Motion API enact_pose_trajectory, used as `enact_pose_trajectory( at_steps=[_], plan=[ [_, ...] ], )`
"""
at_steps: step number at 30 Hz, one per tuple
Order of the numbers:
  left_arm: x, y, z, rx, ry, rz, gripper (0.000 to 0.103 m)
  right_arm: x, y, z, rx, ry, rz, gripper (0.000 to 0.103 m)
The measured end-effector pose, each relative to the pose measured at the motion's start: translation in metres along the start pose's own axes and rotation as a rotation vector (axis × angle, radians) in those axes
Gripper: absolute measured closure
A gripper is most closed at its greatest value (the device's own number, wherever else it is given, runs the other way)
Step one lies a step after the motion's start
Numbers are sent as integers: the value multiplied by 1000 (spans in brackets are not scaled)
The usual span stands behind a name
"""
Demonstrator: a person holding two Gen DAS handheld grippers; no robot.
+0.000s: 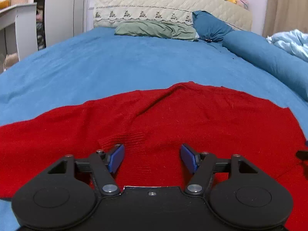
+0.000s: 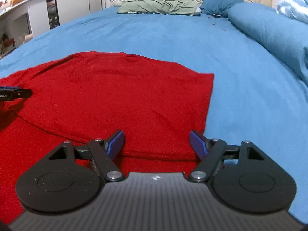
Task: Fold small clothes
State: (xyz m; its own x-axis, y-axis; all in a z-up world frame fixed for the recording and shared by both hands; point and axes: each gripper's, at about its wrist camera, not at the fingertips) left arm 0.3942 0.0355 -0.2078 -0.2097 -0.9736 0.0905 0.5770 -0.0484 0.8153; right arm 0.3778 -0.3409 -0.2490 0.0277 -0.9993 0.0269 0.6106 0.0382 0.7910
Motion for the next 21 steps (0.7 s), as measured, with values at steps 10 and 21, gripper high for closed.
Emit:
enact_pose_trajectory(
  at_steps=[10,21],
  plan=[
    [-5,-4,22,-30,-10,46,32,4,48,-13,49,56,9,10],
    [-2,1,20,-37,8,63,32,32,62,-77,-11,-10,-91,5]
  ],
)
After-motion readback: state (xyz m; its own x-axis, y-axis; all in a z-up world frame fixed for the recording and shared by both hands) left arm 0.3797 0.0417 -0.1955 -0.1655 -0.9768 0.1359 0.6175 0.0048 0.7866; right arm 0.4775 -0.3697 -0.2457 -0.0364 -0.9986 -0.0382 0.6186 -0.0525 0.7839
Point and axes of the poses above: each gripper's, at about its wrist camera, not at the fingertips, and z roughly against the way its jaws point, x to its right, y to its top, and after that the axes turned 3 degrees about x, right-handed
